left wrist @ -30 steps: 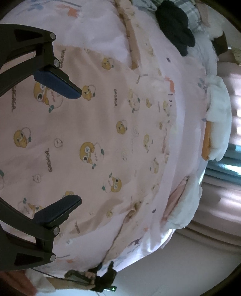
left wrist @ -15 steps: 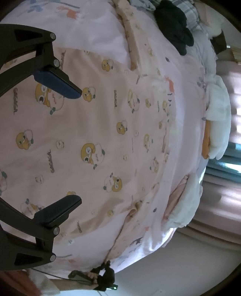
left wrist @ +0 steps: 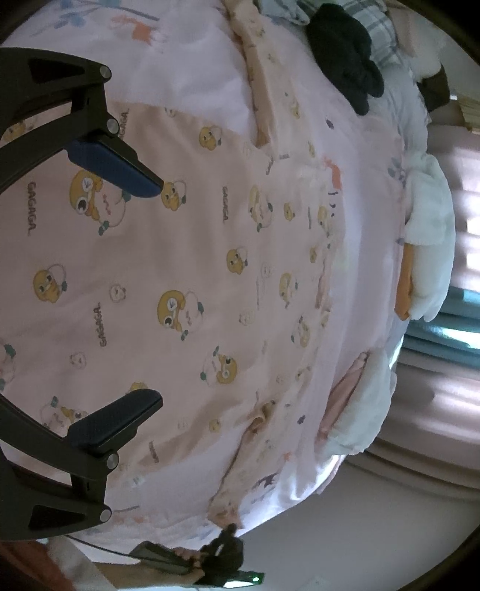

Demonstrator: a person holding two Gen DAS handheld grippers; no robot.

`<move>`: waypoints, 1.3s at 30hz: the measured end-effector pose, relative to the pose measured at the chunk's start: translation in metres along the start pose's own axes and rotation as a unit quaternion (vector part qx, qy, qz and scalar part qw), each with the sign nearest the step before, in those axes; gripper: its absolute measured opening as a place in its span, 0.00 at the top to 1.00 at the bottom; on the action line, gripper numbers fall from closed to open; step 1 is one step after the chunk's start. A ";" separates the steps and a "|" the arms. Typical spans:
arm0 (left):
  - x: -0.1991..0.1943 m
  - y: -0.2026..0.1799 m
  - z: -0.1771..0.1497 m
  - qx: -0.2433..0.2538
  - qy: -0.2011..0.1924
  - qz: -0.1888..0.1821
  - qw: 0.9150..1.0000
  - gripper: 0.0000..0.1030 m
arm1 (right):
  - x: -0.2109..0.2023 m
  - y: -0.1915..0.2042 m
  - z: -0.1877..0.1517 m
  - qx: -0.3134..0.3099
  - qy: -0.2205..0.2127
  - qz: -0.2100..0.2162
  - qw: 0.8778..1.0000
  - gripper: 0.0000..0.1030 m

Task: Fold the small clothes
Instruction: 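Lift the held sleeve with the right gripper and lay it across the garment body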

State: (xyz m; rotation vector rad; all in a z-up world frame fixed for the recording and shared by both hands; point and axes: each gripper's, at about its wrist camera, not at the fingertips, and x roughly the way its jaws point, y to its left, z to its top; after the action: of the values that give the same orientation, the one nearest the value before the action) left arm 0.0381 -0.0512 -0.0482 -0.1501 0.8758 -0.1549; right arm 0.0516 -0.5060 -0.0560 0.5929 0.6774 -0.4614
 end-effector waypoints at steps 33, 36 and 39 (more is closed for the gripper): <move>-0.025 0.041 0.012 -0.037 -0.036 0.022 0.998 0.00 | -0.014 0.156 -0.053 -0.167 -0.010 0.023 0.986 0.91; -0.027 0.045 0.013 -0.044 -0.034 0.016 0.998 0.00 | -0.016 0.169 -0.057 -0.172 -0.010 0.028 0.985 0.91; -0.028 0.046 0.014 -0.042 -0.036 0.014 0.998 0.00 | -0.019 0.183 -0.060 -0.176 -0.009 0.039 0.984 0.91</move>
State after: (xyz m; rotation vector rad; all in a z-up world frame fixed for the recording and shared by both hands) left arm 0.0346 0.0002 -0.0273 -0.2214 0.8133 -0.0864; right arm 0.1165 -0.3281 -0.0159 0.2797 0.6965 -0.2635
